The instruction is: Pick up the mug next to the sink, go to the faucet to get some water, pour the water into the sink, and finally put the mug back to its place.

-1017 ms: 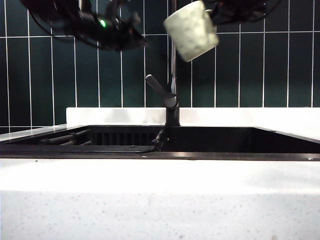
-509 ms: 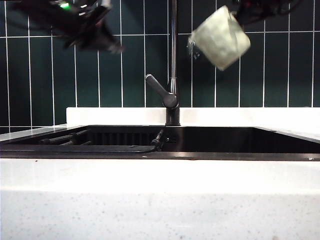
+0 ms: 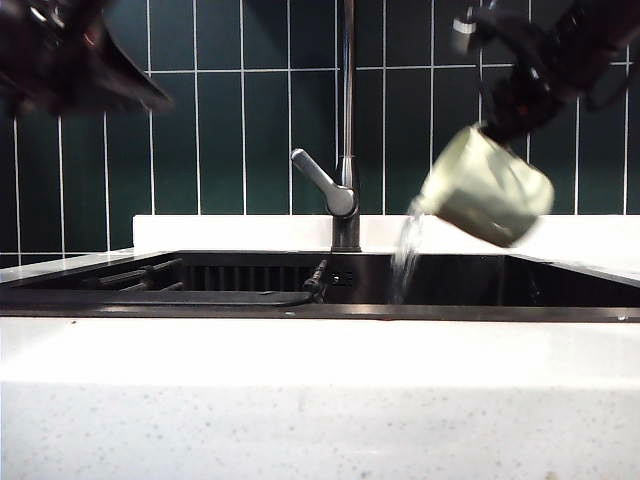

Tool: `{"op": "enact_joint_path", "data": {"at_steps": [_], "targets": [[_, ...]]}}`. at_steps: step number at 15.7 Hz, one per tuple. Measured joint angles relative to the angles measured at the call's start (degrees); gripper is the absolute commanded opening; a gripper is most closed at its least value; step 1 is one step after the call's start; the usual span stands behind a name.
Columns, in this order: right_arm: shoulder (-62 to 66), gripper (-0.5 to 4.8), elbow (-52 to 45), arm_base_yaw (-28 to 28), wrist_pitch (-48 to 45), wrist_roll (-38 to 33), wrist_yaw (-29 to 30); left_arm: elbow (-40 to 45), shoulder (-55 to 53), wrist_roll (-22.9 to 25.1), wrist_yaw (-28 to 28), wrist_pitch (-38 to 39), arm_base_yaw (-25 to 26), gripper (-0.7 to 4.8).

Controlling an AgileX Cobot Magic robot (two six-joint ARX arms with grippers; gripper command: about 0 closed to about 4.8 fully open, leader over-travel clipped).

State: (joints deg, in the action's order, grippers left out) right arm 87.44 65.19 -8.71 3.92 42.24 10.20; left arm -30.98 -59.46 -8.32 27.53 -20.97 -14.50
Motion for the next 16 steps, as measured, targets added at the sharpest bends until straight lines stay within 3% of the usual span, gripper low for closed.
{"op": "enact_joint_path", "data": {"at_steps": [3, 6, 9, 12, 13, 14, 16], "targets": [[0.02, 0.00, -0.81, -0.77, -0.50, 23.39, -2.08, 1.68, 6.56, -1.70, -0.59, 0.28, 0.00, -0.03], [-0.04, 0.00, -0.81, -3.48, -4.04, 34.38, -7.65, 1.64, 7.50, -1.70, -0.79, 1.33, 0.00, -0.03], [-0.04, 0.00, -0.76, -5.90, -9.14, 39.34, -7.21, 1.66, 7.54, -1.77, -0.81, 5.55, -0.02, -0.03], [-0.04, -0.01, -0.72, -5.31, -9.55, 36.30, -8.09, 1.66, 7.67, -1.75, -0.83, 5.66, 0.00, -0.03], [-0.04, -0.01, -0.72, -5.07, -9.62, 31.65, -8.61, 1.66, 7.87, -1.73, -1.29, 6.08, -0.02, -0.03], [-0.04, -0.01, -0.72, -3.91, -9.79, 20.20, -8.87, 1.66, 8.79, -1.60, -2.05, 7.26, 0.00, -0.03], [-0.13, -0.01, -0.72, -2.23, -10.01, 7.39, -9.46, 1.66, 10.62, -0.96, -2.21, 9.42, -0.02, -0.03]]}}
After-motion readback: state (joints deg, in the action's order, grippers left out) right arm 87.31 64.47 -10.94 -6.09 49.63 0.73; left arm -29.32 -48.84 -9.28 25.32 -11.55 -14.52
